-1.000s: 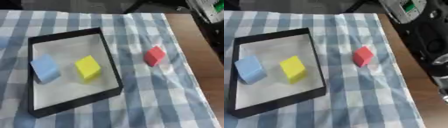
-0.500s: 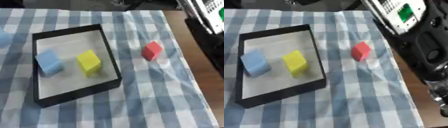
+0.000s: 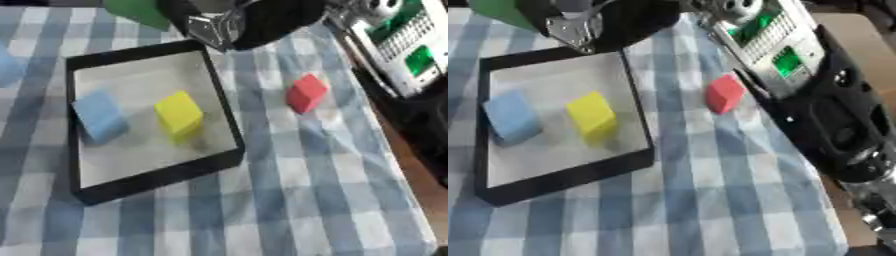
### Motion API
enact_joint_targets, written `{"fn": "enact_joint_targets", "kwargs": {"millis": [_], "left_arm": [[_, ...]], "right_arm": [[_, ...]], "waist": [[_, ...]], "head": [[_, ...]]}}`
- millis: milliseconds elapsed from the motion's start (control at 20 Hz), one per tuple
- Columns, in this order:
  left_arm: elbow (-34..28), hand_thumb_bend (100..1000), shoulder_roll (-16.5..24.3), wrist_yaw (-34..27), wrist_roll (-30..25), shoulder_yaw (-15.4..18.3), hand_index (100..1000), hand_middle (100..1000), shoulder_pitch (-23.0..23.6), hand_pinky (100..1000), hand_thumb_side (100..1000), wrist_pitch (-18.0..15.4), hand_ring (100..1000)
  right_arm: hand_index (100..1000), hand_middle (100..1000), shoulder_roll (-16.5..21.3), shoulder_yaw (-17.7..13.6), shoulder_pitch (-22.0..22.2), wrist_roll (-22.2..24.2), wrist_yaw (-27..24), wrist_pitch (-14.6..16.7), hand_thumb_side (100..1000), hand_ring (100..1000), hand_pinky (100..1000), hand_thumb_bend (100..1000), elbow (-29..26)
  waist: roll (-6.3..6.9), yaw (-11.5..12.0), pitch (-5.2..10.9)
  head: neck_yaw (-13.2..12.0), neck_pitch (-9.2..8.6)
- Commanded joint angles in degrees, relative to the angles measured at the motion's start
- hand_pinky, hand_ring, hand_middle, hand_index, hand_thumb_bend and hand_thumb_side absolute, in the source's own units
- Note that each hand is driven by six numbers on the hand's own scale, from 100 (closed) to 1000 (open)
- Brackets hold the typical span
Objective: Pick up objects on the table and place them in the box.
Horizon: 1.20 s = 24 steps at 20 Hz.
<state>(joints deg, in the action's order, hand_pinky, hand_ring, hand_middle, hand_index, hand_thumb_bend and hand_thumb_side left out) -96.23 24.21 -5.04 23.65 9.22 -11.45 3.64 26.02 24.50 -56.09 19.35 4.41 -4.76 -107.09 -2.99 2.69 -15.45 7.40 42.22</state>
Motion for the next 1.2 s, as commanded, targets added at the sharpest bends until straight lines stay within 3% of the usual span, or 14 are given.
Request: {"fn": "enact_joint_targets", "kwargs": {"millis": [50, 300, 500, 850, 1200], "left_arm": [[0.11, 395, 2.63, -0.38, 0.80, 1.18, 802, 700, 0.04, 631, 627, -0.25, 733], [1.47, 396, 4.43, -0.92, 1.78, 2.27, 802, 699, 0.58, 632, 623, -0.62, 733], [1.97, 397, 5.87, -1.58, 2.51, 3.12, 802, 699, 0.85, 633, 621, -1.00, 733], [1.76, 399, 6.62, -1.83, 2.76, 3.37, 803, 699, 0.78, 634, 618, -1.24, 734], [1.46, 399, 6.57, -1.75, 2.59, 3.25, 803, 699, 0.57, 635, 619, -1.17, 733]], "right_arm": [[596, 589, -0.15, 0.38, -0.45, -0.10, 1.29, 0.57, 100, 546, 842, 100, -0.27], [595, 585, -0.21, 2.05, 0.24, 0.73, 3.01, 1.50, 100, 545, 837, 149, -1.49], [599, 587, -0.28, 3.80, 1.83, 1.84, 6.16, 2.44, 100, 548, 839, 137, -0.53], [601, 589, -1.96, 6.29, 3.51, 1.53, 12.72, 5.91, 100, 551, 843, 109, 6.71], [601, 589, -3.38, 7.11, 3.97, 0.01, 15.60, 8.90, 100, 551, 843, 100, 12.00]], "waist": [[0.85, 0.11, 2.05], [0.80, 0.46, 2.07], [0.78, 0.57, 2.03], [0.83, 1.59, 1.37], [0.81, 1.98, 0.89]], "head": [[-0.45, 0.38], [-0.31, 0.57], [-0.27, 0.59], [0.27, 0.19], [0.40, -0.24]]}}
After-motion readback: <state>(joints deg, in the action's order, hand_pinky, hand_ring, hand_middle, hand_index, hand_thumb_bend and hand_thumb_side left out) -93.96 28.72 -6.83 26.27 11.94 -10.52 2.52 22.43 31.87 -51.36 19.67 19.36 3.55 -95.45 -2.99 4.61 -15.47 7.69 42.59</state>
